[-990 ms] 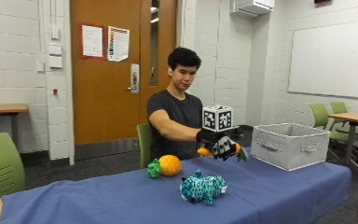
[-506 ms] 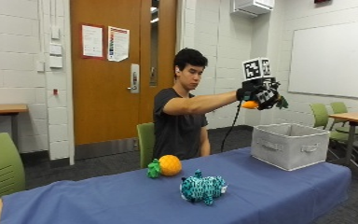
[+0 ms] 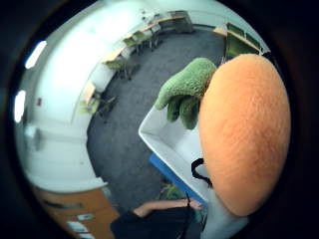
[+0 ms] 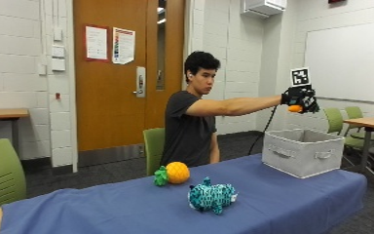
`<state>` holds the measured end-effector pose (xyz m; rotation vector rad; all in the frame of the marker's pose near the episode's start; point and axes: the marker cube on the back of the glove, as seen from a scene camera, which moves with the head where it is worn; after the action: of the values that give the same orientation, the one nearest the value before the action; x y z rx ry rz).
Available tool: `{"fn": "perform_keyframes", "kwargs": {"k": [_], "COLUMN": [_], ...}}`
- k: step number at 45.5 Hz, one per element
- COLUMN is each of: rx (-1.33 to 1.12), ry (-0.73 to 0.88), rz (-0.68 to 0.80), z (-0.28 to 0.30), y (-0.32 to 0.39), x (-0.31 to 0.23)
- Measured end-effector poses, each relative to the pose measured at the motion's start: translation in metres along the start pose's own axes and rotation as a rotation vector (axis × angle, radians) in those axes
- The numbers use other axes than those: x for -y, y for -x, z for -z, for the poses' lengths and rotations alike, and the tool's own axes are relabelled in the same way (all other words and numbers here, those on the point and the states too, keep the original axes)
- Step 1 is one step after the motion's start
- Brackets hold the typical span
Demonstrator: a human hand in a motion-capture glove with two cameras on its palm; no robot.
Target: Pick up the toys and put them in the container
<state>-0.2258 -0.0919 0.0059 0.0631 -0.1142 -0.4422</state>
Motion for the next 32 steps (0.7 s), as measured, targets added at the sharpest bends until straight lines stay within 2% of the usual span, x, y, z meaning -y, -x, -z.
{"fn": "perform_keyframes", "kwargs": {"k": [6, 13, 17, 25, 32], "rx": [0.109, 0.075, 0.037, 0.021, -0.178], "ry": [0.002, 0.113, 0.116, 0.096, 0.064], "rz": [-0.144, -0.057, -0.009, 0.028, -0.046], "z": [-0.009, -0.022, -0.023, -0.018, -0.011], "y": [-0.017, -0.027, -0.028, 0.036, -0.037], "x": [0.011, 0.001, -0.006, -0.022, -0.059]}}
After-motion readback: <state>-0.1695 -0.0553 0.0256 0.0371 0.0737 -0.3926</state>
